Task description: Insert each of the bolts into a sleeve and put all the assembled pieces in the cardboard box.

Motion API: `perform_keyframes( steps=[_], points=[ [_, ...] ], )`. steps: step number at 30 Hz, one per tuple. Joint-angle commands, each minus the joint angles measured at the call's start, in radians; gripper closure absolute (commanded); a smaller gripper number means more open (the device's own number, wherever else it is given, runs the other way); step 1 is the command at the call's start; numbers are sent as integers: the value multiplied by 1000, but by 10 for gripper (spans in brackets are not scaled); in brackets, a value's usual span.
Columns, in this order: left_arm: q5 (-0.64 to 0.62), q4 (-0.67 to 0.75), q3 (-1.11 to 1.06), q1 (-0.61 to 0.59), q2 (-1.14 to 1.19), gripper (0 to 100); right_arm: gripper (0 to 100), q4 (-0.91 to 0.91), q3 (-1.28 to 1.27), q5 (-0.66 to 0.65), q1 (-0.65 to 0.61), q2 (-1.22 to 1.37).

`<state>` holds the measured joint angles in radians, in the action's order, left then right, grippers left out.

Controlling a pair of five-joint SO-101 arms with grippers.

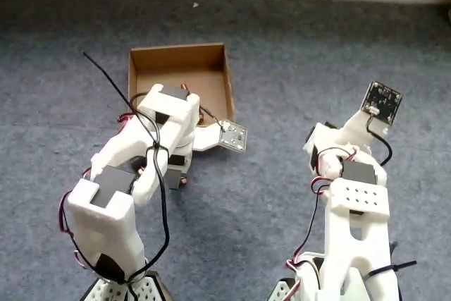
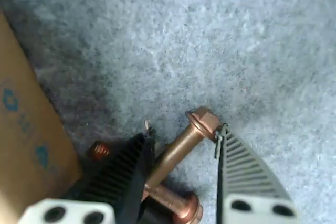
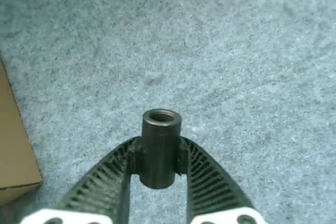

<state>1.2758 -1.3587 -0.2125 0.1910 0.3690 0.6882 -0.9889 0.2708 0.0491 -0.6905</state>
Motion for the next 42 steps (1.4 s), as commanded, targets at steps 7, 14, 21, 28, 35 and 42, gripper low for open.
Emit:
perform_keyframes(
  steps=[7,14,21,28,35,42],
  points=[
    [-97,11,33,73,1,970,995,-25,4,-5,-7,-28],
    [-287,-2,25,117,-82,995,995,-25,-8,-5,-8,-36],
    [-529,-38,24,124,-283,995,995,-22,-8,-5,-8,-38],
    [-789,-32,24,122,-421,995,995,33,-8,-5,-35,-101],
    [-974,-32,24,120,-555,995,995,119,-90,-72,-148,-374],
    [-1145,-28,24,120,-708,995,995,117,-245,-175,-321,-622]
  ],
)
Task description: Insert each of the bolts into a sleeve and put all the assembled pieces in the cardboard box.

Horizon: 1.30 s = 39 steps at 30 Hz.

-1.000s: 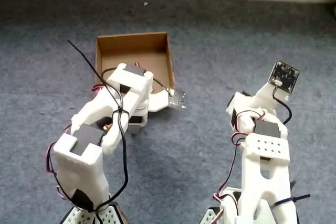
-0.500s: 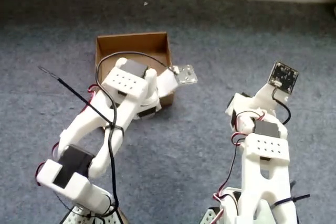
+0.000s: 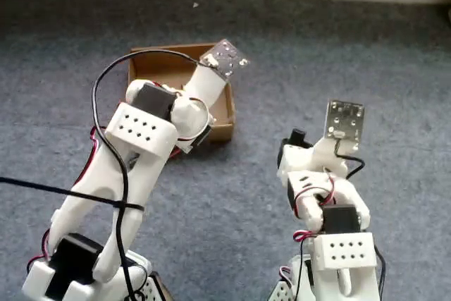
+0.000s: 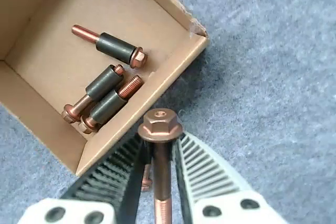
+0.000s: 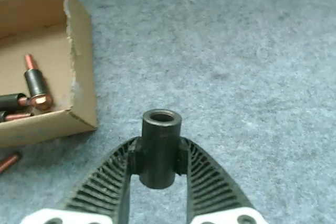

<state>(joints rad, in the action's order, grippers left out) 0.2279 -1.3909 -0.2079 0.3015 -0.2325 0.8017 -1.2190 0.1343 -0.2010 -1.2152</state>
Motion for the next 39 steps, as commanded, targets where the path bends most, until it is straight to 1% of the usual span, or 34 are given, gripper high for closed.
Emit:
perform_keyframes(
  steps=[1,4,11,16,20,27,33,39],
  points=[
    [-126,18,15,10,-128,995,995,4,-31,-49,-97,-122],
    [-190,97,-56,12,-211,995,995,2,-82,-72,-163,-180],
    [-296,356,-346,8,-486,995,995,2,-140,-71,-271,-251],
    [-382,480,-501,7,-687,993,994,2,-177,-66,-352,-302],
    [-443,532,-579,8,-816,993,994,2,-222,-64,-412,-390],
    [-555,601,-661,16,-997,993,994,-2,-328,-71,-506,-633],
    [-592,689,-734,25,-1107,993,994,-128,-355,-71,-516,-602],
    [-586,756,-840,91,-1179,993,994,-254,-406,-74,-518,-602]
  ],
)
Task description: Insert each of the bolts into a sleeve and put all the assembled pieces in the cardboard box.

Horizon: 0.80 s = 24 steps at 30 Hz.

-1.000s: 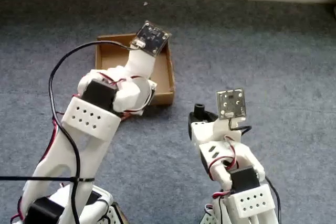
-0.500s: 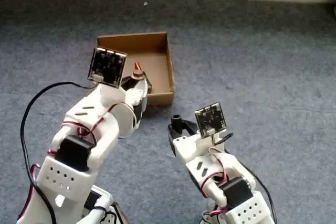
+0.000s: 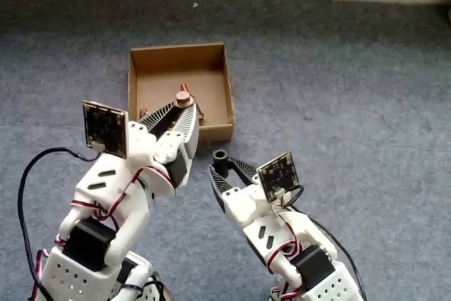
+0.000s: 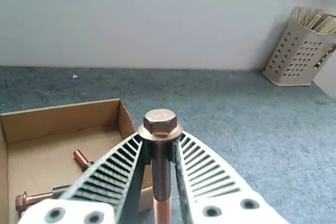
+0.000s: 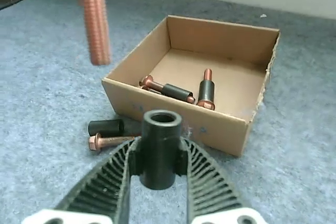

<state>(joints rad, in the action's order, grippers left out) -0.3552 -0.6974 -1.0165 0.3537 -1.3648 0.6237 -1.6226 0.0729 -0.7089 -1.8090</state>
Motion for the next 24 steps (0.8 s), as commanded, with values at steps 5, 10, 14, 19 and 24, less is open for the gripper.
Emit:
perform_keyframes(
  steps=[5,10,14,19,24],
  points=[
    [-3,106,-87,47,-76,993,994,-168,-54,-49,-10,-8],
    [-3,120,-105,54,-77,993,994,-232,-96,-143,-90,-8],
    [-2,117,-105,81,-77,993,994,-248,-113,-143,-99,-8],
    [-2,117,-102,87,-77,993,994,-248,-113,-143,-99,-8],
    [-2,112,-64,87,-79,993,994,-248,-113,-143,-99,-8]
  ],
)
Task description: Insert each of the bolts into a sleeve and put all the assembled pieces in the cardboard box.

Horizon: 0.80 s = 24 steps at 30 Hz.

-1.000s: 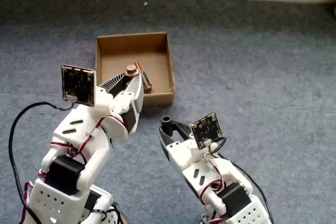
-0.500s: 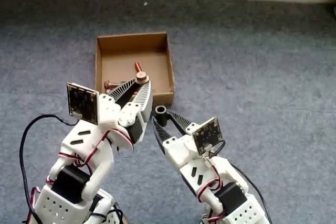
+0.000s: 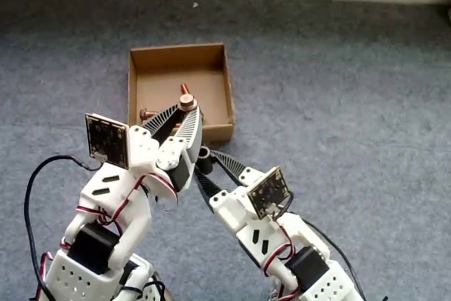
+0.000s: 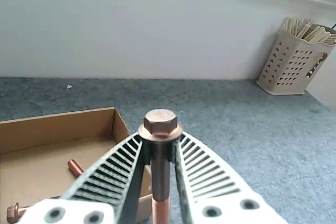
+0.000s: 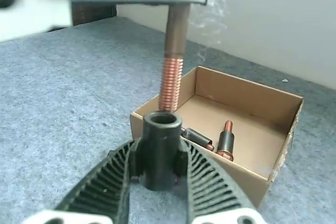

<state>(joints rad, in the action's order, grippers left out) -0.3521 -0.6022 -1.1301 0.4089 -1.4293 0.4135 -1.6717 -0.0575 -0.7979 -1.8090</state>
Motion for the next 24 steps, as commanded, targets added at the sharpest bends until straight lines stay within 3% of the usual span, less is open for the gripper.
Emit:
perform_keyframes(
  steps=[1,7,11,19,24],
  points=[
    [-5,17,54,31,-15,993,994,-38,-64,-12,-10,-8],
    [2,17,61,93,-15,993,994,-36,-64,-12,-10,-8],
    [92,23,62,136,-15,994,994,-35,-65,-12,-10,-8],
    [101,17,77,133,-22,994,994,-33,-65,-12,-10,-7],
    [103,-3,76,133,-160,993,994,-33,-67,-12,-1,-7]
  ],
)
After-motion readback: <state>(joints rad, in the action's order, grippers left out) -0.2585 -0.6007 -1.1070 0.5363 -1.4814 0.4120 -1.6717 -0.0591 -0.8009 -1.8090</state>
